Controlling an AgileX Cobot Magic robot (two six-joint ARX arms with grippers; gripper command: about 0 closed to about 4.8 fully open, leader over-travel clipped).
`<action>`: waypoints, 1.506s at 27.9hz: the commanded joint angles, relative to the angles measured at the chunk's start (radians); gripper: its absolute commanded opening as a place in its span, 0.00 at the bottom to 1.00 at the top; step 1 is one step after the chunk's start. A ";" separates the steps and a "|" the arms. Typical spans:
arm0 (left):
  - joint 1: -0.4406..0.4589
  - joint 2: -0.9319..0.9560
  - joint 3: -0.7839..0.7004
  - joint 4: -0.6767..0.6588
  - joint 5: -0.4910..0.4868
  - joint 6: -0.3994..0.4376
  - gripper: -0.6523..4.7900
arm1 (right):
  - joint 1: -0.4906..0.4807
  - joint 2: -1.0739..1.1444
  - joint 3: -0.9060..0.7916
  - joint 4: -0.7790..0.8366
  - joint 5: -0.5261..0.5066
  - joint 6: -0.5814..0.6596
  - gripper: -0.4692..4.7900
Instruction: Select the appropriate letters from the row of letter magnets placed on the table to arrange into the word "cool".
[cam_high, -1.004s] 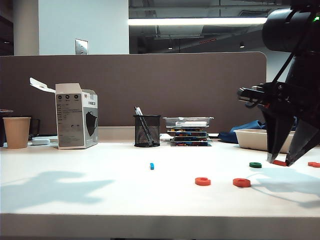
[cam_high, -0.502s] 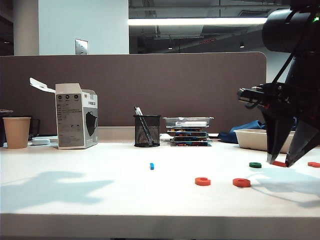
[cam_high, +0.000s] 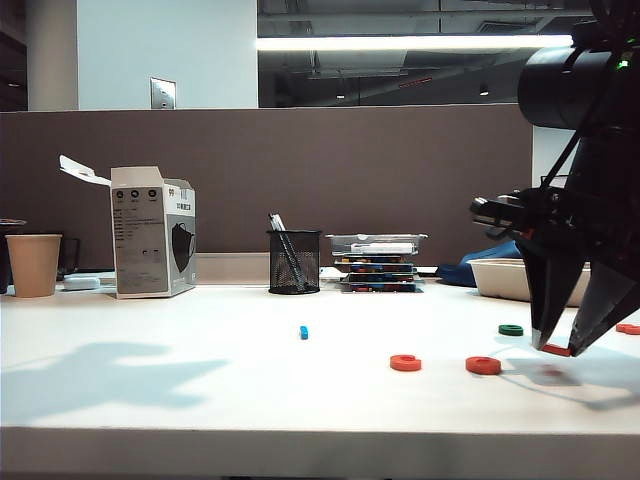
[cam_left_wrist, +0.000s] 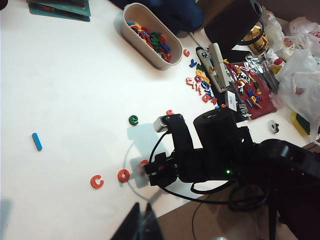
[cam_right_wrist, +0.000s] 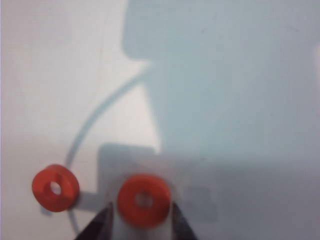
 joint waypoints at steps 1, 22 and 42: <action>0.000 -0.003 0.003 0.013 0.000 0.002 0.11 | 0.002 -0.003 0.005 0.010 -0.002 -0.002 0.40; 0.000 -0.003 0.003 0.013 0.000 0.002 0.11 | 0.071 -0.040 0.148 0.245 -0.228 -0.022 0.44; 0.000 -0.003 0.003 0.013 0.000 0.002 0.11 | 0.314 0.481 0.653 0.020 0.081 -0.021 0.50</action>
